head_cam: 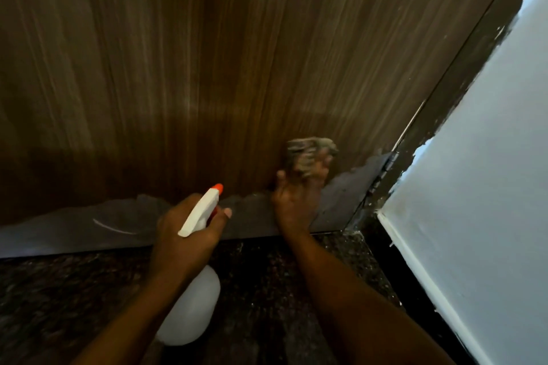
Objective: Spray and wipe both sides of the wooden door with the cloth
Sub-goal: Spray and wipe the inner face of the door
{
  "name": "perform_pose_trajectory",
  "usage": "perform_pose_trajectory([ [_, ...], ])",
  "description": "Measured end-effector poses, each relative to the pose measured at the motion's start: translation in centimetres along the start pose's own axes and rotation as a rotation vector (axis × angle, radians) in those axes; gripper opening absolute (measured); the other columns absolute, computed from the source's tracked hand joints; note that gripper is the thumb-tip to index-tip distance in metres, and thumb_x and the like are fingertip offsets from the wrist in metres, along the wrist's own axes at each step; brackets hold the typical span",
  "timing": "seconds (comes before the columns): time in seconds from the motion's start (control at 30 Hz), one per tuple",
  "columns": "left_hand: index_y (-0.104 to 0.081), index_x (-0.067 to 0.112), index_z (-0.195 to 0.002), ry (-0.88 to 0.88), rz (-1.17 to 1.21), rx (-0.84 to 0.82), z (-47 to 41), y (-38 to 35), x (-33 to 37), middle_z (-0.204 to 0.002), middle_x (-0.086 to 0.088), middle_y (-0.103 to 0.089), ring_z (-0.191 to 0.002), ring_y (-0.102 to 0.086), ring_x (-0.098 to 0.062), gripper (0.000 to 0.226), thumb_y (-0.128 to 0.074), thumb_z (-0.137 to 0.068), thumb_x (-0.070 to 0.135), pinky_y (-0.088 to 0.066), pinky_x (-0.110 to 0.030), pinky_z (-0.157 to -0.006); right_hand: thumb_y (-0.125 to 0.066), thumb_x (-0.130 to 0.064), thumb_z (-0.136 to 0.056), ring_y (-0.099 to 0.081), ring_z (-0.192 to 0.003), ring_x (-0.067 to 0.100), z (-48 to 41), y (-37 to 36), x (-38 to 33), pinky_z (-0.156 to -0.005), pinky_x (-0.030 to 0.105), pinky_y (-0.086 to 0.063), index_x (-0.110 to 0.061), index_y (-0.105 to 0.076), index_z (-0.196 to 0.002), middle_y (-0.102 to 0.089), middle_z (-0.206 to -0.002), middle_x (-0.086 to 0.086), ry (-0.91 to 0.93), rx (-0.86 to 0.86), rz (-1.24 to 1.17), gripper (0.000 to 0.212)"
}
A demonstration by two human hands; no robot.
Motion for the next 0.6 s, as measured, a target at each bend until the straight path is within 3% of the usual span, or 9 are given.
perform_pose_trajectory([
  [0.07, -0.047, 0.043, -0.073, -0.023, -0.004, -0.024, -0.2, -1.5, 0.0, -0.073, 0.015, -0.055, -0.067, -0.056, 0.001, 0.036, -0.072, -0.079, 0.019, -0.043, -0.013, -0.062, -0.022, -0.052, -0.104, -0.034, -0.140, 0.045, -2.3, 1.4, 1.7, -0.116, 0.044, -0.026, -0.016, -0.010, -0.158, -0.025, -0.155, 0.032, -0.526, 0.259, -0.160, 0.066],
  [0.17, -0.051, 0.045, -0.080, -0.043, 0.028, -0.046, -0.2, -3.0, 0.3, -0.080, 0.008, -0.062, -0.074, -0.059, -0.002, 0.033, -0.072, -0.079, 0.019, -0.045, -0.016, -0.064, -0.032, -0.038, -0.107, -0.035, -0.137, 0.043, -7.0, 4.3, 2.8, -0.110, 0.034, -0.024, -0.018, -0.006, -0.158, -0.026, -0.152, 0.034, -0.915, 0.478, -0.377, 0.061],
  [0.23, -0.053, 0.043, -0.079, -0.048, 0.040, -0.040, -0.1, -3.3, 0.4, -0.081, 0.007, -0.064, -0.075, -0.061, -0.003, 0.030, -0.072, -0.079, 0.019, -0.046, -0.018, -0.065, -0.033, -0.036, -0.107, -0.041, -0.130, 0.042, -9.0, 5.7, 1.9, -0.104, 0.036, -0.024, -0.018, -0.011, -0.158, -0.038, -0.144, 0.032, -0.885, 0.418, -0.255, 0.059],
  [0.3, -0.053, 0.041, -0.076, -0.045, 0.040, -0.032, -0.2, -3.6, 0.5, -0.078, 0.009, -0.062, -0.072, -0.060, 0.000, 0.029, -0.072, -0.079, 0.019, -0.046, -0.018, -0.065, -0.038, -0.035, -0.105, -0.041, -0.132, 0.043, -8.9, 6.0, -0.2, -0.108, 0.038, -0.022, -0.015, -0.023, -0.157, -0.042, -0.143, 0.032, -0.521, 0.340, -0.100, 0.058],
  [0.37, -0.052, 0.041, -0.075, -0.051, 0.007, -0.032, -0.4, -3.9, 0.2, -0.077, 0.012, -0.059, -0.070, -0.058, 0.003, 0.029, -0.072, -0.079, 0.019, -0.044, -0.016, -0.064, -0.036, -0.038, -0.103, -0.028, -0.143, 0.044, -6.1, 3.8, -0.8, -0.118, 0.044, -0.018, -0.011, -0.029, -0.153, -0.028, -0.153, 0.032, -0.211, 0.232, -0.022, 0.058],
  [0.4, -0.052, 0.041, -0.075, -0.051, -0.007, -0.038, -0.3, -4.2, 0.1, -0.077, 0.012, -0.059, -0.071, -0.058, 0.001, 0.029, -0.072, -0.079, 0.019, -0.044, -0.015, -0.063, -0.033, -0.040, -0.103, -0.019, -0.147, 0.042, -4.2, 2.9, -0.3, -0.122, 0.042, -0.010, -0.011, -0.027, -0.154, -0.019, -0.158, 0.029, -0.198, 0.161, -0.012, 0.059],
  [0.47, -0.053, 0.040, -0.076, -0.040, -0.001, -0.051, 0.0, -4.7, 0.2, -0.079, 0.010, -0.061, -0.075, -0.059, -0.003, 0.029, -0.072, -0.078, 0.018, -0.047, -0.016, -0.063, -0.030, -0.040, -0.105, -0.014, -0.148, 0.038, -1.4, 2.7, 1.5, -0.118, 0.026, 0.003, -0.015, -0.013, -0.157, -0.012, -0.161, 0.026, -0.415, 0.052, -0.087, 0.060],
  [0.5, -0.054, 0.040, -0.077, -0.041, 0.007, -0.053, 0.0, -4.8, 0.2, -0.079, 0.010, -0.062, -0.077, -0.059, -0.004, 0.029, -0.073, -0.078, 0.017, -0.047, -0.018, -0.065, -0.031, -0.037, -0.106, -0.016, -0.148, 0.038, -1.0, 3.0, 2.7, -0.114, 0.022, 0.003, -0.016, -0.007, -0.157, -0.012, -0.161, 0.027, -0.582, 0.057, -0.121, 0.061],
  [0.6, -0.058, 0.039, -0.086, -0.026, 0.024, -0.056, 0.2, -4.9, -0.5, -0.083, 0.008, -0.064, -0.080, -0.060, -0.003, 0.026, -0.072, -0.079, 0.019, -0.047, -0.021, -0.070, -0.027, -0.042, -0.107, -0.021, -0.145, 0.041, -3.5, 4.0, 5.6, -0.116, 0.035, -0.007, -0.020, 0.003, -0.158, -0.011, -0.160, 0.030, -0.976, 0.227, -0.265, 0.063],
])
Point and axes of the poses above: each hand's wrist, its own z-axis away from the middle knuckle, its own y-axis out of the back of the hand, x = y × z, the point moved 4 cm from there along -z, towards the middle knuckle
